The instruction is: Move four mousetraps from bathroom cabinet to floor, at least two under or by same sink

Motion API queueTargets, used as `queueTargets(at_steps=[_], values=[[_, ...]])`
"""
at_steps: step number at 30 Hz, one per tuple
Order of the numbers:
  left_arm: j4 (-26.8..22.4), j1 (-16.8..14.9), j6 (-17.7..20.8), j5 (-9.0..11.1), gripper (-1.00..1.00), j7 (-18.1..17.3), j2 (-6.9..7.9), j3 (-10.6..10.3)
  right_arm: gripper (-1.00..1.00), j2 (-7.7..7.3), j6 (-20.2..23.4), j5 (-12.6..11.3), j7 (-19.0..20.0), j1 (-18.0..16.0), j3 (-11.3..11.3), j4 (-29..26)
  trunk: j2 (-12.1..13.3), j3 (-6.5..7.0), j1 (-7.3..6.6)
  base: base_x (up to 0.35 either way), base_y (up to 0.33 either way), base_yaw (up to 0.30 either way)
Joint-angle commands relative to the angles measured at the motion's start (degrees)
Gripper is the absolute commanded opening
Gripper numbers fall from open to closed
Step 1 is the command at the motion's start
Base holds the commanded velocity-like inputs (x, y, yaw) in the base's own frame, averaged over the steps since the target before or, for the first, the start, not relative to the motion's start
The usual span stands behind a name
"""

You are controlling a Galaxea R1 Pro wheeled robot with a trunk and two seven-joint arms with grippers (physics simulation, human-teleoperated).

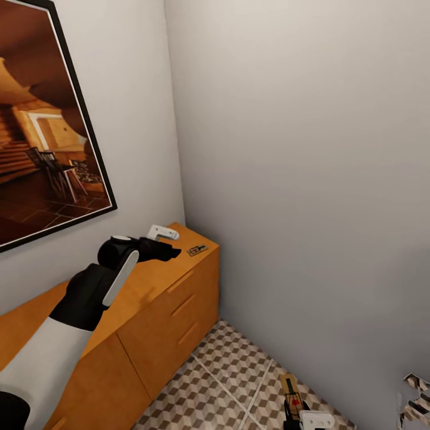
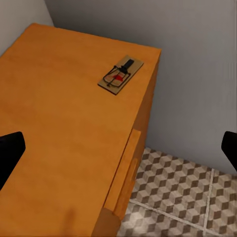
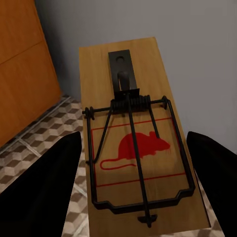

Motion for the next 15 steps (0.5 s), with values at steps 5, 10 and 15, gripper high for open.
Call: queueTargets(at_steps=[5, 10, 15], values=[[1.0, -0.1, -1.2, -0.3, 1.0, -0.7, 0.04, -0.1, -1.0, 0.02, -0.1, -0.2, -0.3, -0.1, 0.4, 0.0, -0.1, -0.15, 0.03, 0.0, 0.0, 0.0], [1.3, -0.1, -1.4, -0.3, 1.0, -0.8, 0.04, -0.1, -1.0, 0.02, -0.1, -0.2, -0.3, -0.1, 0.4, 0.0, -0.1, -0.38, 0.03, 0.0, 0.0, 0.0], [1.3, -0.1, -1.5, -0.3, 1.0, -0.8, 0.04, -0.1, -1.0, 0.04, -0.1, -0.2, -0.3, -0.1, 0.4, 0.0, -0.1, -0.7, 0.03, 0.0, 0.0, 0.0]])
